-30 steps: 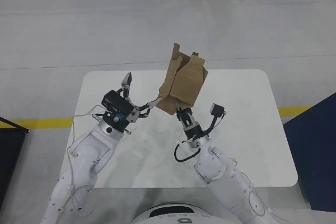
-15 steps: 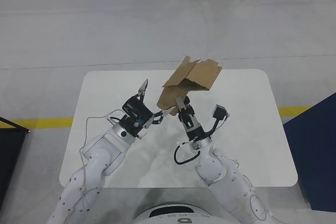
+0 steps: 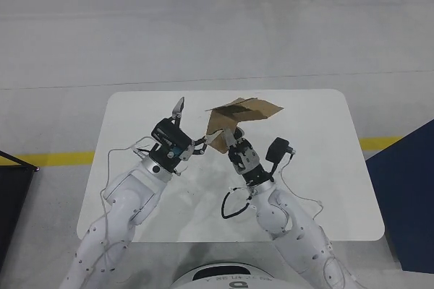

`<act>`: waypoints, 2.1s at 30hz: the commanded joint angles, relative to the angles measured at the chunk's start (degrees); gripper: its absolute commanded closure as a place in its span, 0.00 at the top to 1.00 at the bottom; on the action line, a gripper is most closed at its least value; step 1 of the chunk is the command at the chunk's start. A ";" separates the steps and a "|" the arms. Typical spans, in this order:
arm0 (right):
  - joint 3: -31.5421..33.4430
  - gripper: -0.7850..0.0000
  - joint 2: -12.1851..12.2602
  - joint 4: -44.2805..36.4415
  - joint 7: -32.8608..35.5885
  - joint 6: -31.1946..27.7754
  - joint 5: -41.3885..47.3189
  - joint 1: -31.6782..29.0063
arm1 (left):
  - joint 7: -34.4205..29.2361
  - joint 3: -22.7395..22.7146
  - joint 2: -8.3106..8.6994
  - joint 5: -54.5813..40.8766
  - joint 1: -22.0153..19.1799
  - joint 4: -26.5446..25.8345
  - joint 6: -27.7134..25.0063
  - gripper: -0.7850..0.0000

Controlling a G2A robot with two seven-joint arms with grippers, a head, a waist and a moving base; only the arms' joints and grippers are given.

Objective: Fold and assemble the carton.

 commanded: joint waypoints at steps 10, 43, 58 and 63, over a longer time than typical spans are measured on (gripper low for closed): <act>0.35 0.00 0.78 -1.55 -2.72 -3.72 -11.52 -0.98 | 1.60 -2.39 0.40 -0.22 0.91 -0.81 -3.27 1.00; 0.12 0.00 2.25 -4.41 -0.58 7.65 -37.44 -1.79 | -2.91 -7.15 0.10 -5.52 0.35 1.76 1.10 0.93; -0.02 0.00 2.63 -5.47 0.40 12.08 -44.08 -1.53 | -4.84 -7.40 -0.02 -14.60 0.99 2.80 -3.73 0.94; -0.17 0.00 2.70 -5.42 0.97 13.19 -45.68 -1.27 | -5.07 -7.28 -0.02 -14.48 0.49 3.20 -4.27 0.88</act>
